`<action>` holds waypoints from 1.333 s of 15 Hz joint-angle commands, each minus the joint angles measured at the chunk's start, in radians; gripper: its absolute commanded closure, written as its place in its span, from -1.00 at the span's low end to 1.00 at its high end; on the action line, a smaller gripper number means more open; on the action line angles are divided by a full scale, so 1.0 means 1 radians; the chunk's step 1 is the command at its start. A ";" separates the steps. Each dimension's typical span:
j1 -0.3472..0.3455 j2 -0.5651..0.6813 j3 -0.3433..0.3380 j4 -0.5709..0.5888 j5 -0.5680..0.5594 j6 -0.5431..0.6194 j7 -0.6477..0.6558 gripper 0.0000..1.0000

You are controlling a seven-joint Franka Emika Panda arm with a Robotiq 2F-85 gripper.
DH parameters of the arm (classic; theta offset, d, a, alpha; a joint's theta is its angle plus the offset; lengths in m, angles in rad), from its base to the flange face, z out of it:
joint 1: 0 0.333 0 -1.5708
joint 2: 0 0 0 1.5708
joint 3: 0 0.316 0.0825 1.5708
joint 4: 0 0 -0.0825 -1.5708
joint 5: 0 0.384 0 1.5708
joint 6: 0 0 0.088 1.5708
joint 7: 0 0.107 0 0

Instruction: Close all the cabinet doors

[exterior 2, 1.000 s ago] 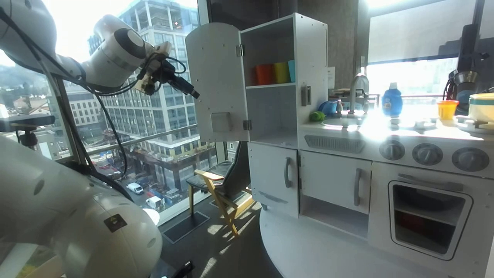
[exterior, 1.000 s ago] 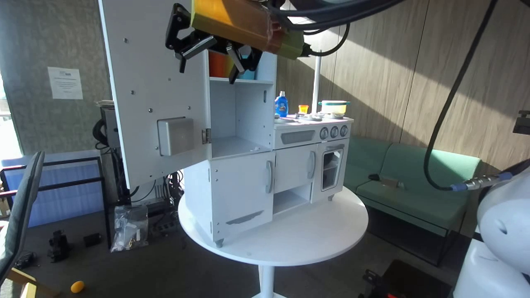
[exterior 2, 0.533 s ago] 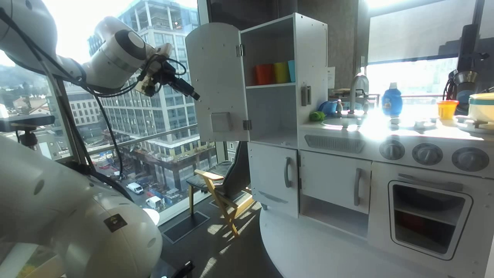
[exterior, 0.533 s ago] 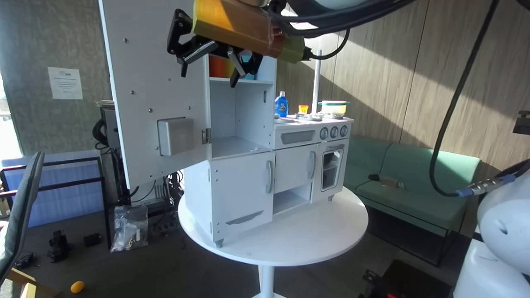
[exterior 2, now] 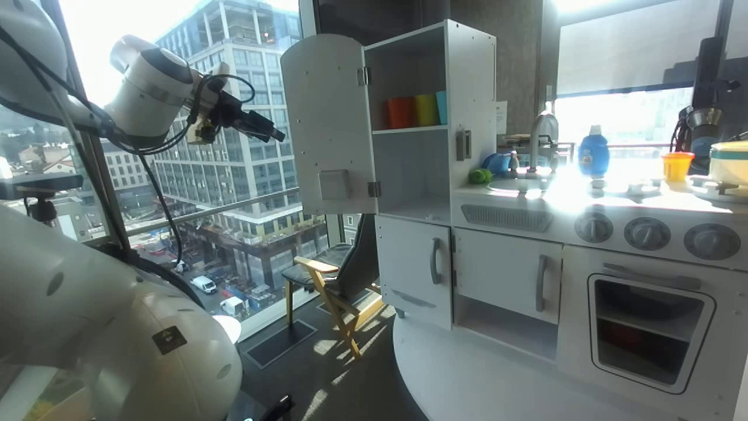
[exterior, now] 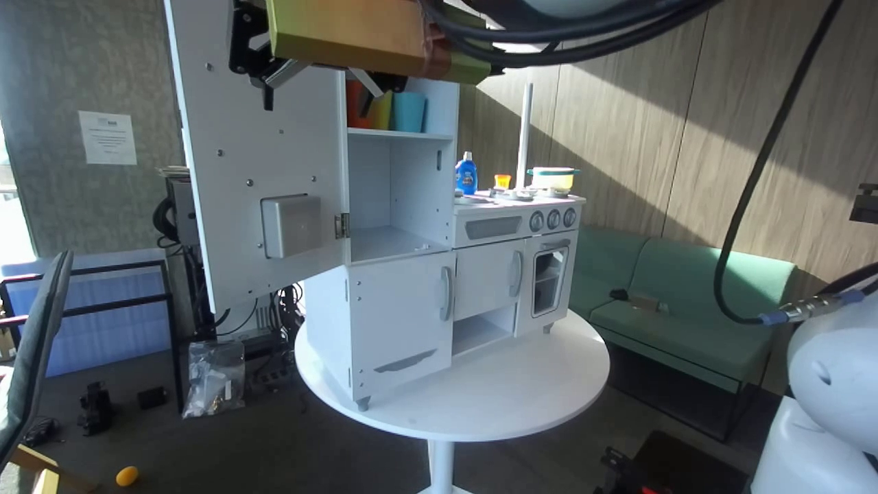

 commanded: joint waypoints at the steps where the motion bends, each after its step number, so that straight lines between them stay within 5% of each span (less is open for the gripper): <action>1: -0.107 0.028 0.110 0.128 -0.094 -0.100 0.053 -1.00; 9: -0.239 0.184 0.258 0.343 -0.164 -0.246 0.039 -1.00; 14: -0.324 0.280 0.406 0.469 -0.275 -0.301 0.067 -1.00; 20: -0.642 0.258 0.689 0.599 -0.276 -0.286 0.069 -1.00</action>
